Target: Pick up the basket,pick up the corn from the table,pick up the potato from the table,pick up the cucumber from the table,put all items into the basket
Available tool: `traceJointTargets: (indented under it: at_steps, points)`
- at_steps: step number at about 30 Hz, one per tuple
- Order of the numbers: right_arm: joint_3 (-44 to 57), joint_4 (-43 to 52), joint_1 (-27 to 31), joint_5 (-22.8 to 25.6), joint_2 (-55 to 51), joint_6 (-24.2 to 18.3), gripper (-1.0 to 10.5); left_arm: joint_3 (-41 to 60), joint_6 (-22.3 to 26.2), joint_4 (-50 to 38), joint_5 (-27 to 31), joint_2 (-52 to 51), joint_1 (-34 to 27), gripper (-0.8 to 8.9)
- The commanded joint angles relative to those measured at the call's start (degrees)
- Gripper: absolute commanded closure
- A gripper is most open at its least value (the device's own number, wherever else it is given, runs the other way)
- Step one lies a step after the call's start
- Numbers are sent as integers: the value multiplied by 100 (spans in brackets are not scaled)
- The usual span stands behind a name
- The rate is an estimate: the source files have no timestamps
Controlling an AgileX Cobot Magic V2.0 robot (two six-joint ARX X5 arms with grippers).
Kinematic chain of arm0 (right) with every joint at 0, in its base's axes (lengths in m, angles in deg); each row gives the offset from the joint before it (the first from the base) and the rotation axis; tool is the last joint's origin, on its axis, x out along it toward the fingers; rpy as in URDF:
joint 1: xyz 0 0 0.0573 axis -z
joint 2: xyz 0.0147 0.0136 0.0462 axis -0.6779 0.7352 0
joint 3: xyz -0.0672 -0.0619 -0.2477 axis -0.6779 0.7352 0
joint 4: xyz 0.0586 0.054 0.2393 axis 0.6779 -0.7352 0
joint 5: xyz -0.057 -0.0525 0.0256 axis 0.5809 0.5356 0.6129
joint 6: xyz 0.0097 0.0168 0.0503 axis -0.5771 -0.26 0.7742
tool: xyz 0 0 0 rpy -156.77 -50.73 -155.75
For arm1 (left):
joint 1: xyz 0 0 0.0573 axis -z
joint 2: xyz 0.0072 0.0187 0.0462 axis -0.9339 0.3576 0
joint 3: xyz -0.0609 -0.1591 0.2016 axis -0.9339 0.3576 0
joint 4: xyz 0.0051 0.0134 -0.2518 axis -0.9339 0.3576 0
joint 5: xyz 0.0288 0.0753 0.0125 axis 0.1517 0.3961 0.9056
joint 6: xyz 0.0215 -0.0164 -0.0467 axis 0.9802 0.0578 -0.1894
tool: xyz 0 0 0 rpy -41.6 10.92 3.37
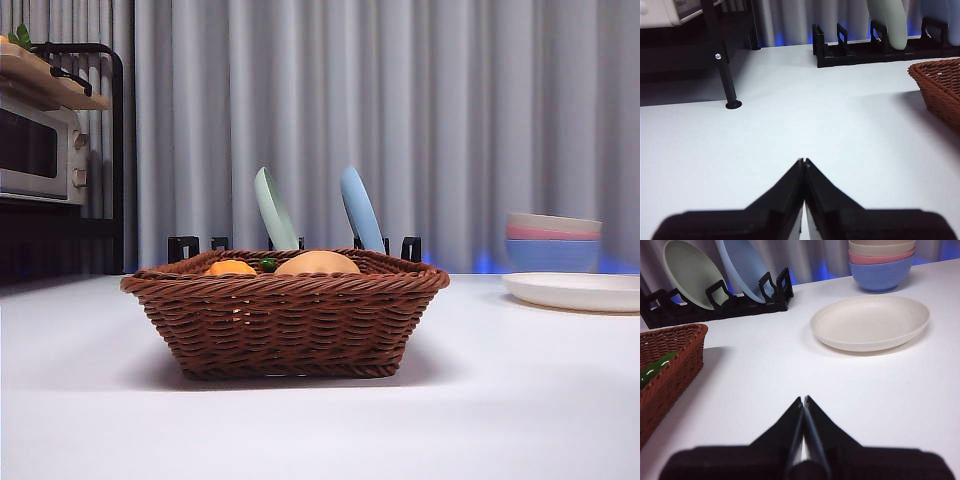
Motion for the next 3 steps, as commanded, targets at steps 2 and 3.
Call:
traceJointTargets:
  at_steps: [2,3]
  points:
    - [66,15,-7,13,-11,52,962,90,28,-20,-39,-15,-13,815]
    - [66,15,-7,13,-11,52,962,90,28,-20,-39,-15,-13,815]
